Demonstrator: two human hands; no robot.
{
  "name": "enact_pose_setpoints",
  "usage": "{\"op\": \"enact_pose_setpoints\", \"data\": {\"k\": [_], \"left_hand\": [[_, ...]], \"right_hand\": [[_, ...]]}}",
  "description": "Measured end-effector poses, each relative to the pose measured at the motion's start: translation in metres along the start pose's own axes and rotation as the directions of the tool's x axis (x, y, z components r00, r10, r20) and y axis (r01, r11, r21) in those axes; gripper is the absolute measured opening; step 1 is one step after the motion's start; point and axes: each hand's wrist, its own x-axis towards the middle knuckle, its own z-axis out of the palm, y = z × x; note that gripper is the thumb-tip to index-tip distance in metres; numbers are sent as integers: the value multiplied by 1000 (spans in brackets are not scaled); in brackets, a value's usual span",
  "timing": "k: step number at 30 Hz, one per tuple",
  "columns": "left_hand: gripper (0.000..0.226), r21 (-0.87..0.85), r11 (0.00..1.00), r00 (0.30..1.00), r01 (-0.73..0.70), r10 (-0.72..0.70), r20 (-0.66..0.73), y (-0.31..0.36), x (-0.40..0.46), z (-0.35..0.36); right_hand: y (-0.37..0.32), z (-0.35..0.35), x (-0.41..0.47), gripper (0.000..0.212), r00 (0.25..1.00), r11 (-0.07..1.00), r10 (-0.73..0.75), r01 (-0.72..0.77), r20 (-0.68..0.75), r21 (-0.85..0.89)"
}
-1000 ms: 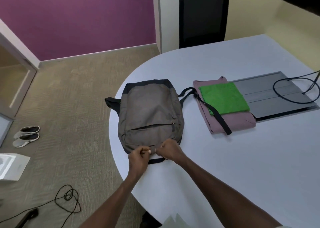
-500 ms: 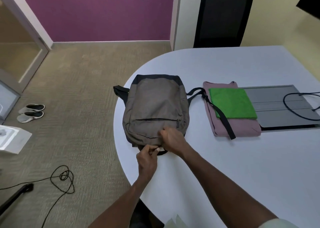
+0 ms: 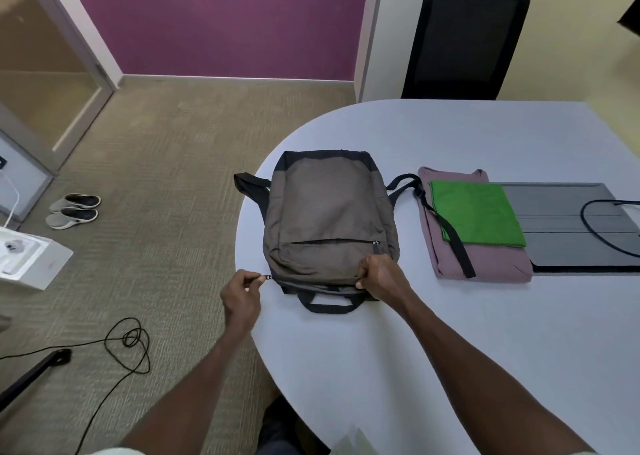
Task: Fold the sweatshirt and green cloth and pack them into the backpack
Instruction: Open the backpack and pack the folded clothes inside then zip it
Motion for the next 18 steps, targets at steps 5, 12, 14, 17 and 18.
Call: {"op": "enact_pose_setpoints", "data": {"k": [5, 12, 14, 17, 18], "left_hand": [[8, -33, 998, 995, -47, 50, 83, 7, 19, 0], [7, -68, 997, 986, -43, 54, 158, 5, 22, -11], [5, -86, 996, 980, -40, 56, 191, 4, 26, -15], [6, -89, 995, 968, -47, 67, 242, -1, 31, -22], [7, -84, 995, 966, -47, 67, 252, -2, 33, -24]], "right_hand": [[-18, 7, -5, 23, 994, 965, -110, 112, 23, -239], [-108, 36, 8, 34, 900, 852, -433, 391, -48, -349], [-128, 47, 12, 25, 890, 811, -457, 420, 8, -408], [-142, 50, 12, 17, 882, 763, -467, 441, 68, -473], [-142, 51, 12, 30, 877, 780, -478, 449, 48, -435]]}}
